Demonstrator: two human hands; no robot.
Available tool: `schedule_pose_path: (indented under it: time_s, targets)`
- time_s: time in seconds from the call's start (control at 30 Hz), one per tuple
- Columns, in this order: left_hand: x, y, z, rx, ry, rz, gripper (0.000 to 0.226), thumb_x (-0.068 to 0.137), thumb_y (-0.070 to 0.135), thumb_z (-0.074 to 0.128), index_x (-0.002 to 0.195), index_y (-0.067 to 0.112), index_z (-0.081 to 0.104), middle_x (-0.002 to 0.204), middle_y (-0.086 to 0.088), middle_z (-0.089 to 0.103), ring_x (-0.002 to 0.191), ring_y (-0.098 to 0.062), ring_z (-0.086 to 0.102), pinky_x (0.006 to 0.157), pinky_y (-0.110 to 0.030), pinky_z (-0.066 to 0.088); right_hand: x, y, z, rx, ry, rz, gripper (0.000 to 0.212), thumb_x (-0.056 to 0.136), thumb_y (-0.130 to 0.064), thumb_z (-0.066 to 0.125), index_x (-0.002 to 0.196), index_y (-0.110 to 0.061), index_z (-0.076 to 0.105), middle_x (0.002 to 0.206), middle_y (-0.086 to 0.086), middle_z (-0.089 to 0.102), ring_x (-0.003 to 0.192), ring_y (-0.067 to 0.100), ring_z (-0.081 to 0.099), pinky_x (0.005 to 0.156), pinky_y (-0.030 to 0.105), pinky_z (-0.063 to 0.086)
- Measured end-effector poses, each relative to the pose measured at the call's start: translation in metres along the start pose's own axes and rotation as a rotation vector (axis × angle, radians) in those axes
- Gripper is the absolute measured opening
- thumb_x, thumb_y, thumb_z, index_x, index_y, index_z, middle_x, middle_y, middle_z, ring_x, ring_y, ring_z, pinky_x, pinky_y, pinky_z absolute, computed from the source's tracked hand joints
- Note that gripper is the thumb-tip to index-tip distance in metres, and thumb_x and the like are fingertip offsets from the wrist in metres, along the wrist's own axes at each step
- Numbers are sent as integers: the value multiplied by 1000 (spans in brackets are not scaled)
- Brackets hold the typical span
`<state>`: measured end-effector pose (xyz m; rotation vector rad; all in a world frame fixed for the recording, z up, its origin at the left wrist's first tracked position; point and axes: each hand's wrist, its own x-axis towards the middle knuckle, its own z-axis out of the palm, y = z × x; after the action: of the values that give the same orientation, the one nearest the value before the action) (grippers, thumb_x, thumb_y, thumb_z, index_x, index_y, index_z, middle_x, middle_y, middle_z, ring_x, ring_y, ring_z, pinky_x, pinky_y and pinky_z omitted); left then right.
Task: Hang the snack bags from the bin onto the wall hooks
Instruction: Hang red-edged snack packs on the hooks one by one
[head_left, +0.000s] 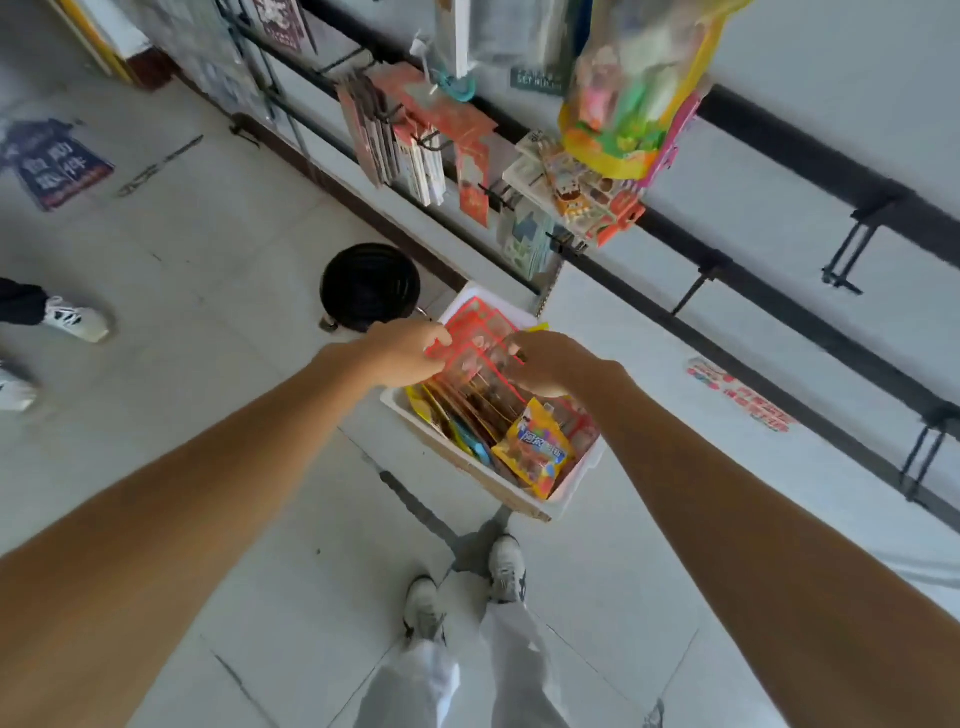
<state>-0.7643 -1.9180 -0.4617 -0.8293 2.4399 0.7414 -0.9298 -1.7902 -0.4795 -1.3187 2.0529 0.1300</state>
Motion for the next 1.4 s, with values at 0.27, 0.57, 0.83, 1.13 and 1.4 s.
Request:
schedule_pose_path:
  time_s: [0.27, 0.57, 0.83, 1.13, 1.4]
  targets:
    - [93, -47, 63, -213, 90, -107, 41, 100, 27, 49, 139, 14, 50, 142, -6, 53, 128, -22, 51, 106, -40, 42, 117, 46, 62, -17, -63, -36, 48, 98, -38, 45, 141, -16, 44, 145, 8, 45, 127, 28, 46, 93, 37, 43]
    - [146, -89, 125, -244, 220, -154, 33, 97, 19, 52, 128, 14, 62, 122, -9, 66, 101, -20, 63, 94, -30, 46, 187, 53, 118, 72, 84, 9, 45, 90, -37, 52, 133, -22, 50, 133, 15, 48, 123, 34, 48, 96, 44, 47]
    - [141, -86, 136, -214, 197, -178, 35, 96, 26, 53, 130, 23, 60, 119, -10, 65, 119, -28, 53, 98, -47, 46, 192, 41, 127, 142, 265, -44, 13, 91, -33, 59, 99, -23, 62, 98, 0, 69, 99, 25, 62, 87, 38, 50]
    - [111, -65, 112, -199, 242, -192, 39, 97, 25, 52, 136, 23, 54, 130, -2, 62, 106, -20, 60, 107, -40, 35, 154, 43, 103, 160, 332, -151, 9, 99, -22, 49, 106, -17, 52, 82, 7, 61, 80, 32, 63, 60, 31, 38]
    - [82, -47, 74, -340, 248, -173, 40, 96, 27, 54, 135, 23, 54, 135, -1, 59, 125, -19, 55, 106, -42, 43, 109, 44, 41, 319, 484, -170, 9, 98, -18, 48, 105, -13, 53, 91, 13, 69, 83, 39, 63, 66, 38, 48]
